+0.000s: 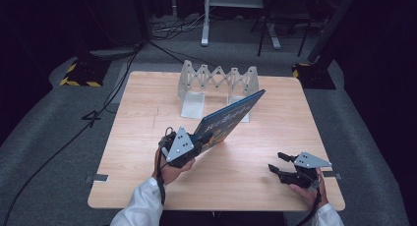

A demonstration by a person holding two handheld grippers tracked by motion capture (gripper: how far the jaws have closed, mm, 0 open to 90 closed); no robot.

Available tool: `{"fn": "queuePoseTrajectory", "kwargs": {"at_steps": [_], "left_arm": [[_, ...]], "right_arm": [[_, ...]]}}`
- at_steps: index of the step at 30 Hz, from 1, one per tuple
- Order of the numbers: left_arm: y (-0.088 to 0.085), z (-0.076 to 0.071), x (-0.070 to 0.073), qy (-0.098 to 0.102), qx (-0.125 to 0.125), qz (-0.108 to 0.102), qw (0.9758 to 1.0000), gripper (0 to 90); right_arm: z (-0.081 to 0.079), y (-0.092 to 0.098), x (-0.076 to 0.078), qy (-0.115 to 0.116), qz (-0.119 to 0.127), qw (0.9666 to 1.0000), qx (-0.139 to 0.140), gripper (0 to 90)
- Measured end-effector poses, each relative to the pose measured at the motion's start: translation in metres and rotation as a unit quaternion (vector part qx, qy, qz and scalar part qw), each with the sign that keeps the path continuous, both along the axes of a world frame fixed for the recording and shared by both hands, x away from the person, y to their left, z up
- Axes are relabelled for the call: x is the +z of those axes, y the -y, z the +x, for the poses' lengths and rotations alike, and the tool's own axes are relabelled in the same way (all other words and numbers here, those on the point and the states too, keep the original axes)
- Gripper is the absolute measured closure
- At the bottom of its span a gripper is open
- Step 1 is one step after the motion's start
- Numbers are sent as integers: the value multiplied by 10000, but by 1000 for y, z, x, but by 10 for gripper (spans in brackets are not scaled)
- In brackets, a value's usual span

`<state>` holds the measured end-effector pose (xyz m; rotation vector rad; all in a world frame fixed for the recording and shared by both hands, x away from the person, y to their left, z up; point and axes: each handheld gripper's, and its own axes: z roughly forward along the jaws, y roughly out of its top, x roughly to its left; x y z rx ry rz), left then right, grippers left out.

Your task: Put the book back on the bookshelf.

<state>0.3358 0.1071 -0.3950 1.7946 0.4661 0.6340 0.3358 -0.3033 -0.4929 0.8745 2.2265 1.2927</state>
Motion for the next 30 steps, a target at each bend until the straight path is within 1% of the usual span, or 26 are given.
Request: {"fn": "queuePoseTrajectory", "kwargs": {"at_steps": [1, 3, 4, 7, 10, 12, 15, 16, 18, 19, 20, 21, 24, 25, 26, 28, 30], "left_arm": [[-1, 1, 1, 27, 82, 39, 10000, 829], [-5, 3, 3, 28, 165, 98, 9998, 829], [-7, 4, 4, 13, 210, 91, 9997, 828], [-14, 9, 8, 49, 359, 120, 9993, 829], [-22, 15, 11, 119, 596, 78, 9981, 828], [-27, 19, 13, 118, 697, -21, 9975, 828], [-34, 27, 13, 149, 927, -56, 9956, 828], [-34, 30, 13, 159, 983, -90, 9950, 828], [-35, 38, 13, 129, 1142, -83, 9933, 828], [-35, 41, 12, 157, 1220, -79, 9924, 828], [-36, 46, 11, 148, 1261, -106, 9918, 828], [-37, 48, 11, 99, 1287, -134, 9915, 828], [-41, 55, 6, 41, 1431, -203, 9895, 828], [-41, 55, 6, 41, 1431, -203, 9895, 828], [-43, 58, 4, -6, 1530, -216, 9880, 828], [-44, 62, -1, -35, 1663, -247, 9858, 828], [-47, 67, -5, -72, 1746, -395, 9838, 827]], "right_arm": [[0, 0, 0, 0, 3, 10000, -1, 381], [0, 0, 0, -11, -1, 10000, 11, 381], [0, 0, 0, -16, 9, 10000, 12, 381], [0, 0, 0, -18, 6, 10000, 23, 381], [0, -1, -1, -27, -60, 10000, 48, 381], [0, -2, -1, -39, -84, 9999, 68, 381], [0, -3, -2, -29, -124, 9999, 96, 380], [0, -3, -2, -24, -133, 9999, 98, 381], [0, -4, -2, -50, -119, 9999, 107, 380], [0, -4, -2, -56, -127, 9999, 103, 380], [0, -4, -2, -55, -124, 9999, 106, 381], [0, -4, -2, -56, -120, 9998, 117, 381], [-1, -4, -3, -55, -134, 9998, 133, 380], [-1, -4, -3, -55, -134, 9998, 133, 380], [-1, -3, -3, -57, -132, 9998, 134, 379], [0, -3, -3, -61, -134, 9998, 140, 379], [0, -4, -3, -56, -140, 9998, 148, 379]]}}
